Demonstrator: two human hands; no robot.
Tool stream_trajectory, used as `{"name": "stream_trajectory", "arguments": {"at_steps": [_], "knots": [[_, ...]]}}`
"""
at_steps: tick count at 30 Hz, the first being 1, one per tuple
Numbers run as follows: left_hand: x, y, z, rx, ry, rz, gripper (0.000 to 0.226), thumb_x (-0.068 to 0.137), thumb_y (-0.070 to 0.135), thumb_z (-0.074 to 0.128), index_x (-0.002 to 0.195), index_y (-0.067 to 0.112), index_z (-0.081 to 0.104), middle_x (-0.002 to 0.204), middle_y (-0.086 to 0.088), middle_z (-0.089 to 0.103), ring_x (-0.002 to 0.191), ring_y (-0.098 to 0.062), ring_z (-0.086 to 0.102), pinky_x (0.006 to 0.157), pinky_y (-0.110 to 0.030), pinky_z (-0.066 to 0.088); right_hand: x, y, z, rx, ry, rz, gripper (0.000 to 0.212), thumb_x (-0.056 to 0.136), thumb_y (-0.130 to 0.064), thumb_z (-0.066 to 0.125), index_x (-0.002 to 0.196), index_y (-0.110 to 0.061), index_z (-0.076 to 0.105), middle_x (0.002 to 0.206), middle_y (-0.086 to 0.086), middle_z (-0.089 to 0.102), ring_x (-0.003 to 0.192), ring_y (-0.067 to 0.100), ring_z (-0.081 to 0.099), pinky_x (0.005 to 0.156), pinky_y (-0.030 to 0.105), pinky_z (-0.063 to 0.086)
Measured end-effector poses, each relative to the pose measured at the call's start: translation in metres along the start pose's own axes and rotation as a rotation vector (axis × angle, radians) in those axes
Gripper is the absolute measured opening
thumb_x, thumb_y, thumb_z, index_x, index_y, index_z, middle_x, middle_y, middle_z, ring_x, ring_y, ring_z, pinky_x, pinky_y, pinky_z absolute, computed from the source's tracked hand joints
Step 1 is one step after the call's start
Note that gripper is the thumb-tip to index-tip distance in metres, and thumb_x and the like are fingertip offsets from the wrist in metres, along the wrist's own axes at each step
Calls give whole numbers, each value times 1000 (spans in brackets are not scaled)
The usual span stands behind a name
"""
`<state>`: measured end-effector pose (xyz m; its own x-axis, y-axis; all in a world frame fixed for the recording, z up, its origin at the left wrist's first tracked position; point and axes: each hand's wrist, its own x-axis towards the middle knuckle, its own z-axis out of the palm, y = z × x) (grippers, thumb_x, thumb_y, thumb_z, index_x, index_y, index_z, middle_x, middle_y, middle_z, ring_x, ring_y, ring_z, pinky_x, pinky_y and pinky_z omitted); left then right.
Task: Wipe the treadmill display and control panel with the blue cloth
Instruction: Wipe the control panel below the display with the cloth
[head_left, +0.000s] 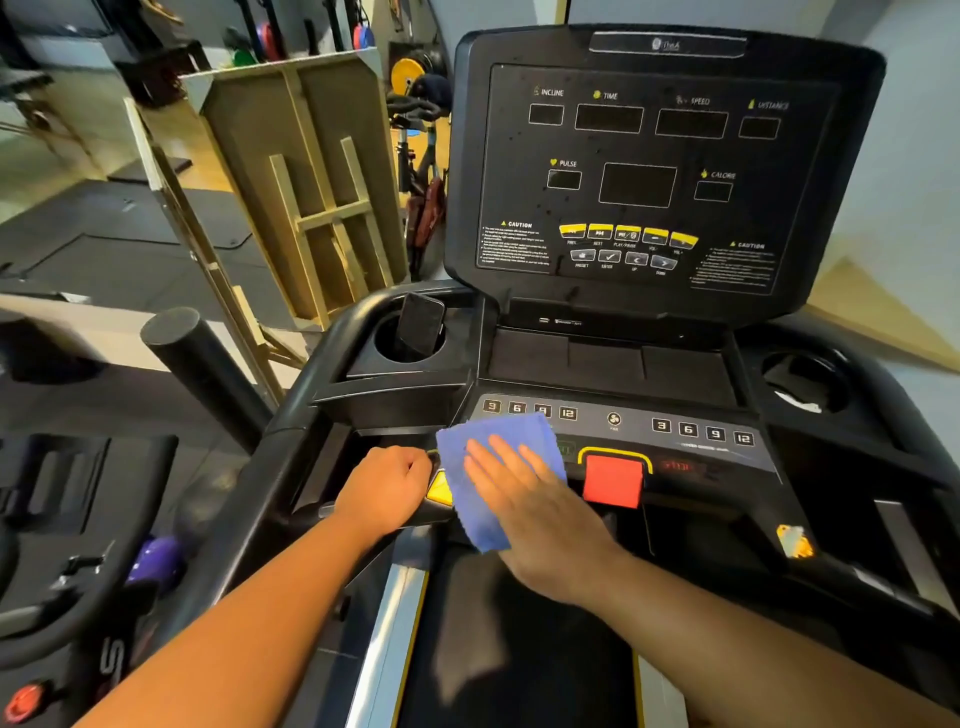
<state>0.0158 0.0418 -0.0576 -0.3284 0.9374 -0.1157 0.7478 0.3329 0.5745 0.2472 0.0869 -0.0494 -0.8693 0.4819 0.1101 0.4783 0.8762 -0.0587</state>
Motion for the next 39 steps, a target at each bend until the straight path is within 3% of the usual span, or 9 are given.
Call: {"name": "stream_trajectory", "arguments": {"at_steps": [3, 6, 10, 13, 19, 25, 31, 35, 39], "knots": [[-1, -1, -1, 7, -9, 14, 44, 96, 32, 37, 64, 10, 57, 61, -6, 61, 65, -32, 63, 60, -45, 51, 20, 17, -3, -20, 94, 254, 83, 81, -26, 64, 154, -3, 33, 162, 14, 29, 150, 34, 26, 121, 50, 26], [1, -4, 1, 29, 0, 31, 43, 102, 25, 41, 65, 12, 59, 62, -4, 62, 62, -27, 61, 58, -39, 47, 45, 10, -5, -21, 163, 436, 71, 93, -36, 40, 152, 2, 32, 161, 20, 29, 149, 39, 25, 121, 49, 23], [3, -7, 3, 31, 1, 48, 43, 101, 25, 42, 63, 13, 59, 61, -3, 62, 61, -24, 61, 56, -34, 42, 16, -3, 3, -26, 129, 190, 84, 84, -29, 64, 155, -2, 28, 164, 15, 24, 151, 35, 22, 123, 44, 18], [2, -7, 2, 32, -10, 39, 42, 102, 25, 41, 69, 12, 64, 67, -7, 67, 67, -26, 65, 61, -40, 51, -16, 22, -2, -89, 121, 146, 79, 83, -26, 54, 154, -2, 31, 163, 13, 27, 150, 32, 26, 124, 44, 19], [5, -8, 5, 41, -9, 4, 43, 101, 28, 38, 71, 9, 63, 69, -12, 66, 61, -17, 53, 58, -36, 42, 10, 16, -4, -34, 195, 647, 83, 82, -30, 64, 152, 0, 34, 159, 21, 33, 148, 42, 28, 121, 52, 26], [1, -4, 3, 57, -2, 10, 41, 102, 24, 41, 69, 10, 61, 67, -9, 65, 63, -27, 60, 57, -34, 41, -1, 21, -5, -76, 165, 254, 86, 73, -27, 67, 150, -3, 39, 159, 14, 37, 146, 35, 35, 122, 46, 23], [0, 1, -2, 68, 0, 9, 40, 101, 25, 41, 70, 10, 61, 67, -7, 66, 70, -30, 66, 64, -48, 53, 7, 31, -8, -72, 222, 841, 88, 78, -28, 70, 151, 5, 34, 157, 26, 34, 147, 44, 29, 120, 56, 21], [-2, 2, -1, 86, -19, -10, 40, 100, 26, 40, 70, 9, 60, 66, -6, 65, 69, -29, 65, 58, -37, 46, 39, -13, -5, -41, 96, 439, 79, 95, -36, 44, 159, -4, 12, 167, 18, 3, 153, 40, 2, 124, 55, 7], [-2, 3, -1, 67, -8, -36, 40, 101, 24, 40, 71, 9, 61, 68, -8, 66, 70, -28, 64, 58, -33, 42, 4, 24, -9, -89, 128, 238, 75, 85, -24, 54, 154, -6, 33, 163, 10, 28, 152, 33, 21, 124, 47, 13]]}}
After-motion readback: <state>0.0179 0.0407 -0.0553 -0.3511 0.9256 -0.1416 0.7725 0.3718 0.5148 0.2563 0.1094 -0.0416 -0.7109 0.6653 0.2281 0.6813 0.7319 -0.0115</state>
